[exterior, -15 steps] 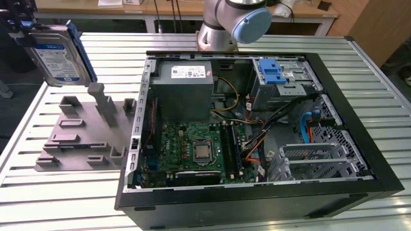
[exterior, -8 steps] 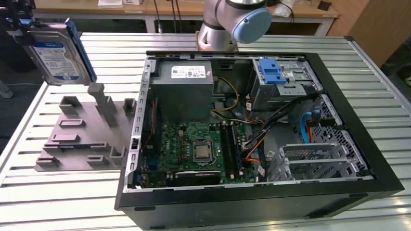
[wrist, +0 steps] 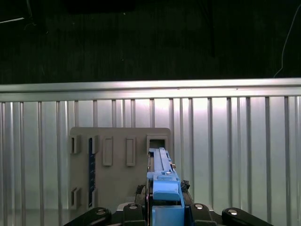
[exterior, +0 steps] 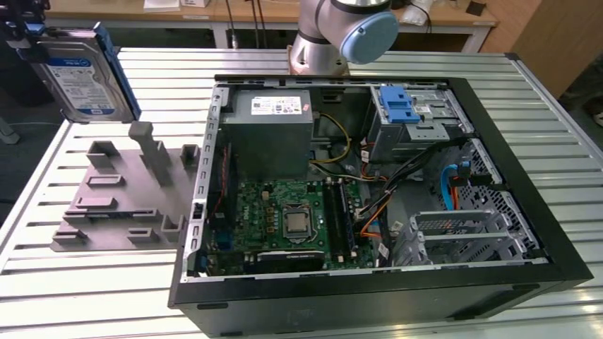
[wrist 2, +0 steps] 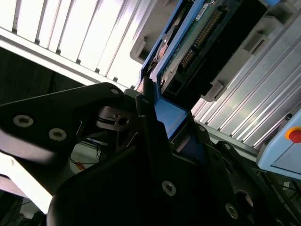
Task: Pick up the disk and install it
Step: 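Pick up the disk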
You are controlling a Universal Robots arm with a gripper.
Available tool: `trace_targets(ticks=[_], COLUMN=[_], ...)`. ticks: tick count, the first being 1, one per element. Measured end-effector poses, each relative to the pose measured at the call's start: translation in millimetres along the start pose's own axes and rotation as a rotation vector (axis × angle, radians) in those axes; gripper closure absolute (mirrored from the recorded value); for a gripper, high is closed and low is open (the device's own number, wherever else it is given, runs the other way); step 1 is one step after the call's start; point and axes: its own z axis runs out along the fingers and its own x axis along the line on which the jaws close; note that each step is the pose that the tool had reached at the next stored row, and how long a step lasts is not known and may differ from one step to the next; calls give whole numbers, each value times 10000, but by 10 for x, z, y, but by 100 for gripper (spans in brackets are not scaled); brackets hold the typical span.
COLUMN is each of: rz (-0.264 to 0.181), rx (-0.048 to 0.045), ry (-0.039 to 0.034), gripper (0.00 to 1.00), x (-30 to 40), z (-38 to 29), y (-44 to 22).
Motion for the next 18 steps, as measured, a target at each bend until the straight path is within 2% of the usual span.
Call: trace_targets(ticks=[18], rz=[0], rx=[8], ry=[-1], gripper=[64], x=[2], z=[-110], y=[-1])
